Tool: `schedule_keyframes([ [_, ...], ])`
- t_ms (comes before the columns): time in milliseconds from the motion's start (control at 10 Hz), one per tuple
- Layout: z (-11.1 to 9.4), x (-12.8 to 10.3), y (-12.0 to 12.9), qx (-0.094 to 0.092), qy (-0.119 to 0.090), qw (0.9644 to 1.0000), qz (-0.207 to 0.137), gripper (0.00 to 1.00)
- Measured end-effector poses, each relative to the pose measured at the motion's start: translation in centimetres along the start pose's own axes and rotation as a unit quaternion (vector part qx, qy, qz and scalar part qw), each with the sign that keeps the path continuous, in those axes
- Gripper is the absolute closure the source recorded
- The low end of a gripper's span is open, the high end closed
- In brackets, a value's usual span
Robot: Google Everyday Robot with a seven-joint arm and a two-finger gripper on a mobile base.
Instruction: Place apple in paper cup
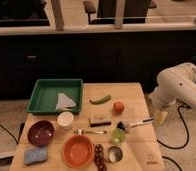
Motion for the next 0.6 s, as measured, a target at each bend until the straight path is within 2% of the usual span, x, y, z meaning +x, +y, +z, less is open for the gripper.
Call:
schedule_keyframes([
  [200, 1.9, -1.7, -0.6, -0.002, 0.001, 0.9997, -0.023, 0.20],
  [300, 2.4, -1.8, -0.7, -0.003, 0.003, 0.9996, -0.028, 0.20],
  [600, 2.7, -2.3, -1.2, -0.003, 0.002, 0.9991, -0.042, 0.20],
])
